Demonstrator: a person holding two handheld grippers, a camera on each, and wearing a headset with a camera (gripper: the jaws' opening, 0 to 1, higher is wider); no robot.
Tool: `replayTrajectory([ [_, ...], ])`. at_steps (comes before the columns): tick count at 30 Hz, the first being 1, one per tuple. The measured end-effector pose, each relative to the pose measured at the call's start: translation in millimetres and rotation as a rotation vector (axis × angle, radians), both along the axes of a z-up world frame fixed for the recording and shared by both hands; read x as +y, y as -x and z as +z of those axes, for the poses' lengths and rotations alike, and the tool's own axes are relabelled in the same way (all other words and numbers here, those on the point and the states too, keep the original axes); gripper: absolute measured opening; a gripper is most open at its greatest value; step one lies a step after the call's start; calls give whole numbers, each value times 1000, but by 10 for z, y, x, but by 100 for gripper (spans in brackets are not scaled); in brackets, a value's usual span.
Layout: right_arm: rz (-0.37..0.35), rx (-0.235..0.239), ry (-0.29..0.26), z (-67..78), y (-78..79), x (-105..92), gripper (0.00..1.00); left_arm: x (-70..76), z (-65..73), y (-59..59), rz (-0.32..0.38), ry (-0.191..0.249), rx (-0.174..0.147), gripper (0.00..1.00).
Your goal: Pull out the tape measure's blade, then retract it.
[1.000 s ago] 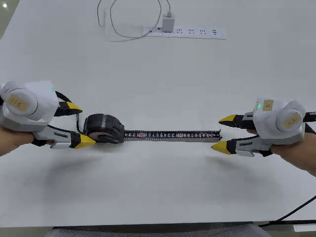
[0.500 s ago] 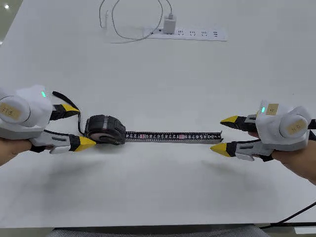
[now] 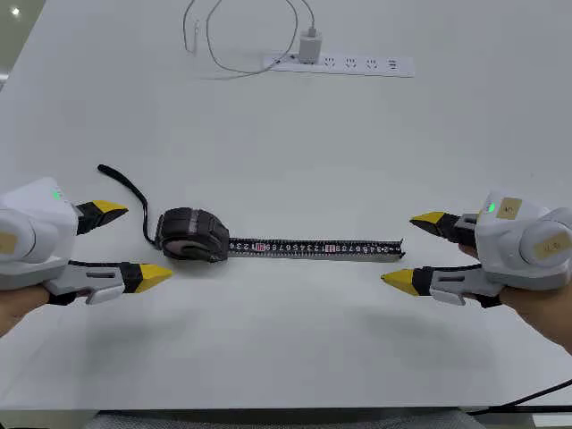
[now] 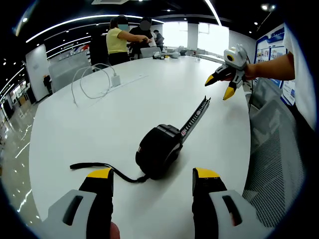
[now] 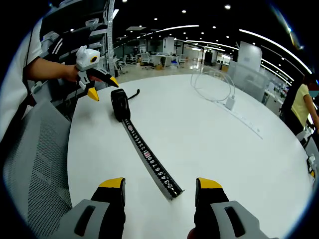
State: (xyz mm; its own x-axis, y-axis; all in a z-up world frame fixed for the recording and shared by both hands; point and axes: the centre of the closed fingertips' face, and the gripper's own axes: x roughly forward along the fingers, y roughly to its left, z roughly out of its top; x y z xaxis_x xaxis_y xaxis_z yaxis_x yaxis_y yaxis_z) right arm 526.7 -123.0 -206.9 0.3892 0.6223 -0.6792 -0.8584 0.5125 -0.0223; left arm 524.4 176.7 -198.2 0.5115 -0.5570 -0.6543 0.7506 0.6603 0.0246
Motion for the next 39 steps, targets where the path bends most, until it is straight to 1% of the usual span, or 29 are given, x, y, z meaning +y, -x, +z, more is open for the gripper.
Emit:
replayTrajectory([
  [4, -28, -11, -12, 19, 37, -21, 54, 23, -2, 72, 16, -1, 0, 61],
  [6, -47, -10, -27, 42, 51, -28, 54, 45, -2, 86, 28, 2, 1, 61],
  [7, -53, -15, -28, 56, 65, -37, 55, 58, 7, 98, 39, 9, 1, 61],
  [9, -66, -18, -35, 77, 79, -48, 55, 83, 25, 103, 53, 13, -10, 61],
  [11, -77, -22, -37, 91, 100, -66, 55, 122, 45, 111, 80, 28, -10, 61],
  [12, -83, -24, -36, 99, 108, -78, 55, 141, 71, 110, 95, 42, -19, 61],
  [13, -86, -26, -36, 105, 117, -85, 55, 153, 79, 118, 102, 49, -18, 61],
  [14, -88, -27, -36, 105, 125, -93, 55, 166, 77, 128, 106, 48, -14, 61],
  [15, -93, -30, -36, 113, 135, -103, 55, 183, 88, 142, 115, 46, -21, 61],
  [19, -102, -30, -31, 119, 175, -128, 57, 200, 133, 203, 139, 69, -25, 62],
  [23, -106, -26, -24, 101, 217, -153, 59, 214, 128, 264, 154, 80, -19, 65],
  [26, -118, -24, -27, 102, 241, -167, 61, 216, 128, 306, 168, 100, -10, 69],
  [29, -119, -19, -25, 90, 284, -177, 62, 226, 133, 338, 181, 107, -11, 72],
  [31, -120, -13, -15, 62, 310, -189, 63, 241, 128, 344, 191, 105, -15, 75],
  [36, -132, -11, -15, 55, 362, -200, 67, 242, 95, 406, 199, 109, -6, 77],
  [37, -134, -6, -21, 54, 377, -196, 67, 244, 95, 419, 201, 109, -8, 78],
  [39, -133, -5, -19, 50, 403, -196, 69, 244, 104, 436, 209, 120, -6, 79],
])
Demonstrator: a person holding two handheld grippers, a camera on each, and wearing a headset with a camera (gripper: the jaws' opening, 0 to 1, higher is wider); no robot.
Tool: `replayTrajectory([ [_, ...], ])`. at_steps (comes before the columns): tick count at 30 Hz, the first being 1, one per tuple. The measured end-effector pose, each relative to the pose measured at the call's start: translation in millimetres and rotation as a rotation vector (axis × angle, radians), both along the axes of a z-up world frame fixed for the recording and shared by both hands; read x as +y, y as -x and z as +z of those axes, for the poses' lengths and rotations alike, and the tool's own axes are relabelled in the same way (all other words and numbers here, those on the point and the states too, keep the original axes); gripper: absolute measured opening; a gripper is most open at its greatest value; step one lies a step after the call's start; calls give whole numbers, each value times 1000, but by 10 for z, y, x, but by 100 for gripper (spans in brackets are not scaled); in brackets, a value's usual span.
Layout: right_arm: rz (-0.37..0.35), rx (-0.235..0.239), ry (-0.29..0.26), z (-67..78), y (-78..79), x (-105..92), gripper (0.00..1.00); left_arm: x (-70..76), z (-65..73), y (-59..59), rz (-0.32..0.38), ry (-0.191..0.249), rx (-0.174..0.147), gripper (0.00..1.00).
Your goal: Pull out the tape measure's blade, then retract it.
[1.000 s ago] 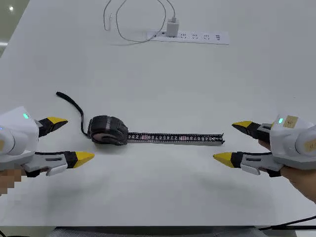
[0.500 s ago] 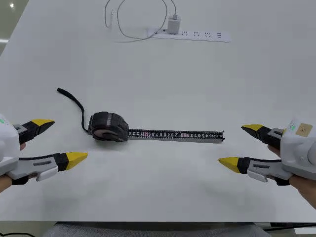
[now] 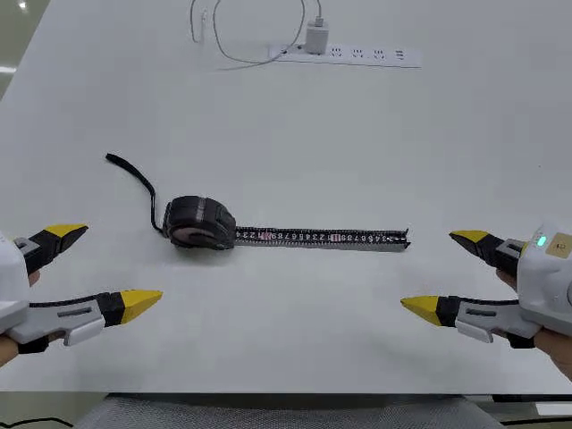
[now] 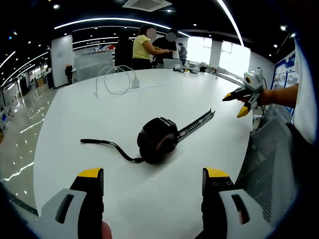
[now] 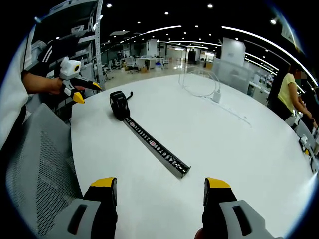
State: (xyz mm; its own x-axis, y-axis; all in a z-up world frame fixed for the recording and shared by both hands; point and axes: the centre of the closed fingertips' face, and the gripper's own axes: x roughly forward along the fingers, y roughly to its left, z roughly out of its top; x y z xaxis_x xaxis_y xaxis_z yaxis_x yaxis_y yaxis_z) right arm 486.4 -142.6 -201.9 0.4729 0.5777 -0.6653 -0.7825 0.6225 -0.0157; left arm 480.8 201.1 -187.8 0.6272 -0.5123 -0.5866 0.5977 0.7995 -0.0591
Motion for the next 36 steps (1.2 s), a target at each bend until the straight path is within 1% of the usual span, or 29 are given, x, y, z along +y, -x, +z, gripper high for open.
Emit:
replayTrajectory([
  [1, 0, 0, 0, 1, 8, 0, 69, 5, 3, 6, 3, -1, -4, 79],
  [3, 0, -2, -5, 5, 21, -1, 70, 11, -3, 17, 14, 5, 0, 80],
  [7, -1, -5, -14, 4, 44, -1, 74, 23, -21, 51, 31, 15, -2, 83],
  [13, -5, -4, -13, -22, 85, -33, 78, 37, -45, 116, 55, 25, 10, 89],
  [17, -13, -4, -16, -25, 99, -49, 81, 40, -60, 138, 59, 23, 11, 92],
  [19, -14, 5, -25, -30, 120, -44, 82, 35, -68, 151, 59, 25, 16, 94],
  [21, -19, 4, -23, -35, 127, -48, 84, 34, -72, 157, 61, 24, 13, 95],
  [23, -25, 6, -32, -36, 131, -46, 87, 20, -74, 176, 58, 27, 17, 95],
  [27, -31, 9, -29, -42, 143, -53, 91, 13, -83, 198, 55, 26, 20, 97],
  [29, -39, 9, -33, -44, 147, -56, 95, 17, -76, 202, 57, 26, 15, 97],
  [33, -47, 18, -32, -60, 170, -60, 99, 12, -85, 223, 52, 23, 17, 98],
  [36, -46, 22, -29, -78, 182, -65, 99, 8, -86, 236, 48, 28, 20, 99],
])
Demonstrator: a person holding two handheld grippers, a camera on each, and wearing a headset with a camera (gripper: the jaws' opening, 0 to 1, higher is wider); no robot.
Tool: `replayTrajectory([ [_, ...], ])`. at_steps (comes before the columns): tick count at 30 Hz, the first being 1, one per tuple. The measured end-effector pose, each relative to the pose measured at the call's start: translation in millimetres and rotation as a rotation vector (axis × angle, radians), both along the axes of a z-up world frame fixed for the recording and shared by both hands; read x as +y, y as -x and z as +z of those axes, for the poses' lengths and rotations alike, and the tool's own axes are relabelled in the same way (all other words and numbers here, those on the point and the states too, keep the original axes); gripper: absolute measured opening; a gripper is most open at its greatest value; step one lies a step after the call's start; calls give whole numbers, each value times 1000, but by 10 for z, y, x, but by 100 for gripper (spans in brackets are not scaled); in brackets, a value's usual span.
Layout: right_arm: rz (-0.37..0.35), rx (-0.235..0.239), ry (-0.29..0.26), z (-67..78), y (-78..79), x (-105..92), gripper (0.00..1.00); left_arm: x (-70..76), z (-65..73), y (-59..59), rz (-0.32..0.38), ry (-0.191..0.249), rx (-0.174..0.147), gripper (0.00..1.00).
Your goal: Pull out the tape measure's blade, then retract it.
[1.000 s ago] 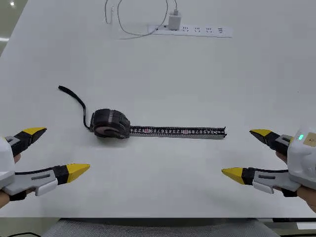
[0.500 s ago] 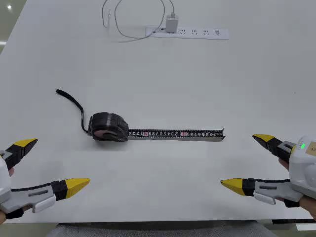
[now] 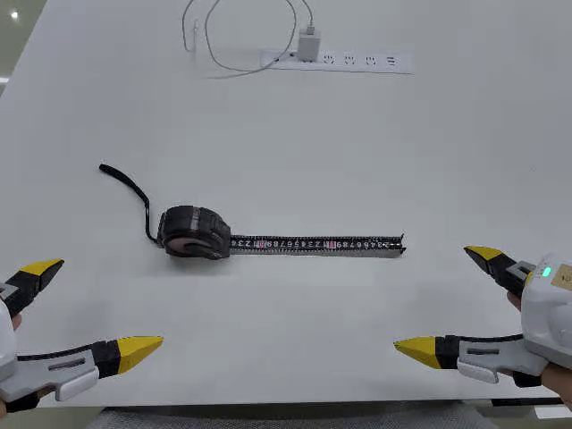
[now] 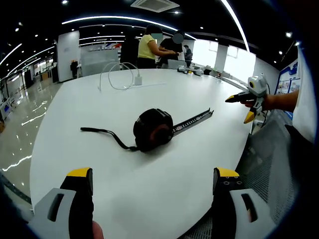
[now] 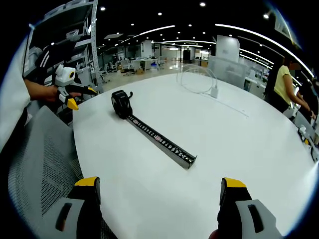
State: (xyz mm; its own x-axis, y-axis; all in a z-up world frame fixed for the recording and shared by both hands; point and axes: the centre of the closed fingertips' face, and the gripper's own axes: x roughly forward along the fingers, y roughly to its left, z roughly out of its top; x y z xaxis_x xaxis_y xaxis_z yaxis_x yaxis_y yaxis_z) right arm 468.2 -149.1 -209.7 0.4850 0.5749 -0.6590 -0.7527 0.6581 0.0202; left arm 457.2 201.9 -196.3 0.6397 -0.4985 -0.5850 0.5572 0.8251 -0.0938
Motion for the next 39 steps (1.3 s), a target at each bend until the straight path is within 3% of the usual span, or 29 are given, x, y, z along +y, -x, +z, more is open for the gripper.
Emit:
replayTrajectory([
  [17, -23, 15, -18, -9, 132, -29, 99, -31, 1, 21, -17, 5, 4, 99],
  [39, -47, 4, -41, 5, 128, -41, 99, -41, 20, 38, -14, 13, 7, 98],
])
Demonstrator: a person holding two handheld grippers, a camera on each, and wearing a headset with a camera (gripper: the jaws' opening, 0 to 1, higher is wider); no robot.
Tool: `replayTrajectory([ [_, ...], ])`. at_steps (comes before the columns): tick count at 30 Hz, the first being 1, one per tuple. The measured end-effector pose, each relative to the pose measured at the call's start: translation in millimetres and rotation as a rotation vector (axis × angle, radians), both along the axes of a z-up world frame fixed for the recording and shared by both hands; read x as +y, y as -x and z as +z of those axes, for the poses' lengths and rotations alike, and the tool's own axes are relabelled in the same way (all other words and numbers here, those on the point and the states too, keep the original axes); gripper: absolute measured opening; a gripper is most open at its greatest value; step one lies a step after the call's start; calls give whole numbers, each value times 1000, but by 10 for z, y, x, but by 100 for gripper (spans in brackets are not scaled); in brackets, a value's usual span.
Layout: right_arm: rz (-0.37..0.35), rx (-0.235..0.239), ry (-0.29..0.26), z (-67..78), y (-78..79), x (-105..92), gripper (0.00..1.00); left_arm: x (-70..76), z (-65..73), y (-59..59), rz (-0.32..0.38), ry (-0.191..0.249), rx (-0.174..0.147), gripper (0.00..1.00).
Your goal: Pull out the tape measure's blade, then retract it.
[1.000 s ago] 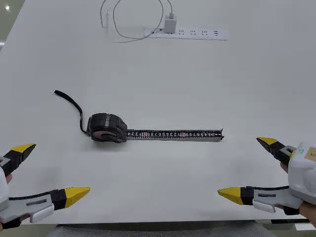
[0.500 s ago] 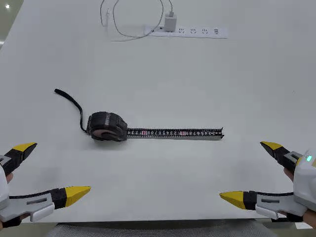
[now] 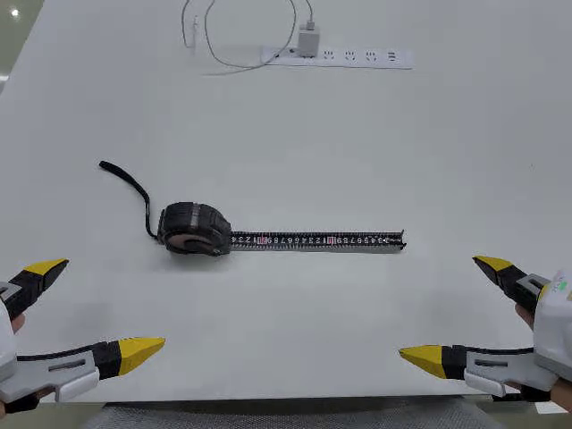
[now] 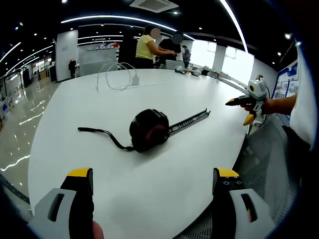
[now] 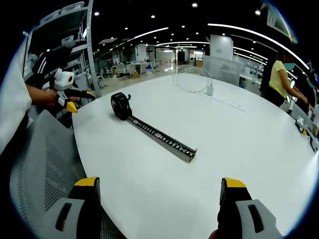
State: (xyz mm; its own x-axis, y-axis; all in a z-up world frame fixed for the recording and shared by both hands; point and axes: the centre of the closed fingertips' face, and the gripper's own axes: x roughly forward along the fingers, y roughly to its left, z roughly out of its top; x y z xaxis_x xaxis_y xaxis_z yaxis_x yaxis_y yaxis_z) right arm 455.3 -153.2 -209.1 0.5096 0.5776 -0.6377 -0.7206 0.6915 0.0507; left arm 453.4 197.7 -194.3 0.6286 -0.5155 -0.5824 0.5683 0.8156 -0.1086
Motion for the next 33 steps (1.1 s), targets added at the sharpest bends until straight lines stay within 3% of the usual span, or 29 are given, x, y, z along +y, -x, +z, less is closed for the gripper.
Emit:
replayTrajectory([
  [33, -2, 9, 10, -25, 7, -33, 99, 7, 9, -6, 6, 9, 3, 98],
])
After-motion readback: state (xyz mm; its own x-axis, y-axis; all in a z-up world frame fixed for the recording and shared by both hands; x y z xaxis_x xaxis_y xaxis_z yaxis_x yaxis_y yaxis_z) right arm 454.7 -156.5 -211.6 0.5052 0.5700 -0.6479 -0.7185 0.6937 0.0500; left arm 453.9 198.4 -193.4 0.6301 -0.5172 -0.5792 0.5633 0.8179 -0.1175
